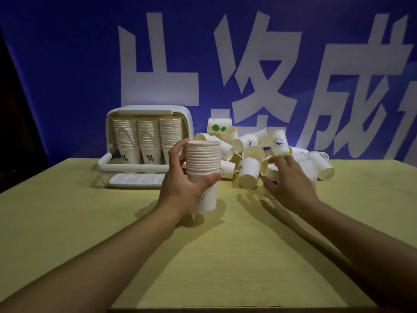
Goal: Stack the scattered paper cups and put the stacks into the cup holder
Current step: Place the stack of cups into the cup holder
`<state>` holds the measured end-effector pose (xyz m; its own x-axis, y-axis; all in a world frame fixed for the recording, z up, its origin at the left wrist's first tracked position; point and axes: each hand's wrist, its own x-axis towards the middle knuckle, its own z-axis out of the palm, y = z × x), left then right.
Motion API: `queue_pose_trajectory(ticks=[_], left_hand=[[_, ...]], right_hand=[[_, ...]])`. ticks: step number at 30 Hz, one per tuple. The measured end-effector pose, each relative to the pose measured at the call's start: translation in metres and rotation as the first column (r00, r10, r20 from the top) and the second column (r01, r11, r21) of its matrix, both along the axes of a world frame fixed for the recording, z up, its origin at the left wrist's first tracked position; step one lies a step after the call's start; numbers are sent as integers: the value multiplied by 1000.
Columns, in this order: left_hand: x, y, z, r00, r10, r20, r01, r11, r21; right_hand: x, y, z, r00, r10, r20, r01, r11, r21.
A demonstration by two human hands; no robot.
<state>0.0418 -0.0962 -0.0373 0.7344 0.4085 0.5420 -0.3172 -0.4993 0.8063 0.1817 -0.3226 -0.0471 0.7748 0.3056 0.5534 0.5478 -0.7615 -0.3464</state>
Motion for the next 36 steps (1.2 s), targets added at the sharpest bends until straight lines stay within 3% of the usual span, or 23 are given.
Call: queue_pose_trajectory(ticks=[3,7,10,15,19,29,36], left_hand=[[-1,20,14,998,55,9,-56,997,55],[-5,51,30,984,170,57,-177,973,147],[-8,79,41,949,303,92,-315,934,171],[-9,134,56,879,456,137,-473,868,151],[3,171,64,834,537,128,-550,828,108],[44,211,23,743,624,-240,-575,780,247],[54,210,13,695,671,-260,-619,741,261]], right_hand=[[-19,47,1,981,158,-111,-165,984,-63],[-43,117,-14,885,379,-270,-389,921,17],[-52,162,-24,820,455,-348,-469,882,47],[-56,207,-29,737,593,-325,-502,802,325],[-55,204,-30,643,658,-391,-459,741,490],[-51,207,-36,615,674,-410,-487,733,474],[-50,209,-37,616,683,-391,-529,727,437]])
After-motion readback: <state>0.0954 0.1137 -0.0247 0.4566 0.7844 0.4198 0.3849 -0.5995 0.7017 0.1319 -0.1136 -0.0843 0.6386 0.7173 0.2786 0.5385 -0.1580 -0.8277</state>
